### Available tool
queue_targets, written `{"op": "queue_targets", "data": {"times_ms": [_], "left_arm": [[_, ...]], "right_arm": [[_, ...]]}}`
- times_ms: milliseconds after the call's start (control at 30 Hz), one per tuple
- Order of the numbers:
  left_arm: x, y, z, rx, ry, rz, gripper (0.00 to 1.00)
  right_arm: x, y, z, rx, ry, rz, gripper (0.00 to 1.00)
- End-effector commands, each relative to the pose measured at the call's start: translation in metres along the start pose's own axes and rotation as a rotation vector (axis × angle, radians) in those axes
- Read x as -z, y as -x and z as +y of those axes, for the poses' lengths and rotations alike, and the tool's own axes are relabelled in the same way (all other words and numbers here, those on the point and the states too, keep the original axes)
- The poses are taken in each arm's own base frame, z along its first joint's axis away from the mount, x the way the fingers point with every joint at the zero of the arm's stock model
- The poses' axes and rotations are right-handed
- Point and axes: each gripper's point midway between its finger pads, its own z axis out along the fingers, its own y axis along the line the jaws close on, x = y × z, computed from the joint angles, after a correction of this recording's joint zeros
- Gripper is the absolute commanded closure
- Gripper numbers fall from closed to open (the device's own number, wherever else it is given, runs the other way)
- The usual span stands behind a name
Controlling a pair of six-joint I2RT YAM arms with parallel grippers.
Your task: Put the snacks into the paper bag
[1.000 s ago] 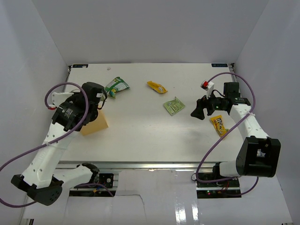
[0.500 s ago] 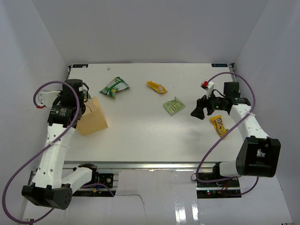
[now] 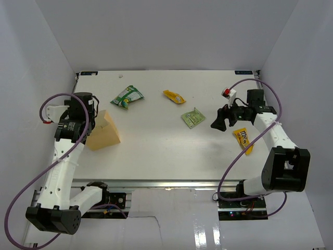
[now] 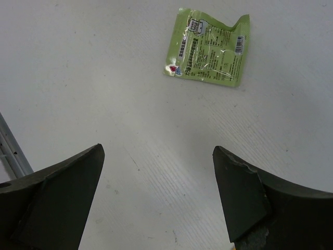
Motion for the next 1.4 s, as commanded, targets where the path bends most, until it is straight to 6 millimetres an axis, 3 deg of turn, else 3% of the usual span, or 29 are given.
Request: {"op": "queue_targets", "data": {"times_ms": [0, 33, 133, 200, 300, 333, 367, 433, 500, 533, 567, 600, 633, 667, 767, 1000, 1200, 1367], "left_arm": [[0.011, 0.01, -0.008, 0.01, -0.038, -0.006, 0.34], [0.014, 0.012, -0.011, 0.007, -0.052, -0.006, 0.33], [0.02, 0.014, -0.021, -0.006, -0.095, 0.013, 0.31], [0.025, 0.012, -0.028, -0.029, -0.133, 0.033, 0.28], [0.041, 0.005, -0.051, -0.157, -0.308, 0.088, 0.18], [0.056, -0.004, -0.075, -0.179, -0.451, 0.141, 0.14], [0.063, -0.008, -0.073, -0.292, -0.532, 0.145, 0.12], [0.091, -0.021, -0.095, -0.374, -0.74, 0.205, 0.08], [0.103, -0.023, -0.098, -0.464, -0.823, 0.208, 0.06], [0.108, -0.024, -0.1, -0.496, -0.853, 0.214, 0.05], [0.117, -0.029, -0.102, -0.532, -0.898, 0.241, 0.04], [0.126, -0.027, -0.106, -0.574, -0.941, 0.236, 0.04], [0.131, -0.027, -0.107, -0.595, -0.96, 0.238, 0.03], [0.137, -0.026, -0.107, -0.611, -0.981, 0.245, 0.02], [0.15, -0.018, -0.11, -0.646, -1.009, 0.226, 0.02], [0.163, -0.006, -0.105, -0.642, -1.012, 0.209, 0.02], [0.162, -0.006, -0.103, -0.626, -0.999, 0.212, 0.02], [0.166, -0.005, -0.107, -0.611, -1.013, 0.216, 0.02]], "right_arm": [[-0.003, 0.019, 0.0, 0.053, 0.015, -0.019, 0.09], [-0.011, 0.021, 0.007, 0.065, 0.031, -0.008, 0.09], [-0.024, 0.025, -0.004, 0.042, -0.046, 0.026, 0.05], [-0.03, 0.022, -0.031, 0.01, -0.207, 0.078, 0.04], [-0.044, 0.026, -0.054, -0.034, -0.32, 0.094, 0.04], [-0.048, 0.028, -0.059, -0.049, -0.327, 0.091, 0.04], [-0.054, 0.031, -0.062, -0.065, -0.321, 0.084, 0.04], [-0.07, 0.038, -0.071, -0.081, -0.277, 0.084, 0.05], [-0.094, 0.024, -0.061, -0.082, -0.116, 0.141, 0.06], [-0.098, 0.04, -0.059, -0.034, -0.06, 0.124, 0.05], [-0.105, 0.042, -0.051, -0.015, 0.026, 0.118, 0.05], [-0.115, 0.024, -0.054, -0.021, 0.063, 0.173, 0.05], [-0.119, 0.035, -0.062, 0.004, 0.054, 0.163, 0.03], [-0.128, 0.025, -0.071, -0.002, 0.054, 0.194, 0.03], [-0.139, 0.021, -0.089, 0.021, 0.024, 0.222, 0.03], [-0.155, 0.005, -0.094, 0.027, 0.046, 0.271, 0.0], [-0.166, -0.016, -0.077, -0.006, 0.071, 0.323, 0.14], [-0.168, -0.03, -0.08, -0.051, 0.026, 0.342, 0.33]]}}
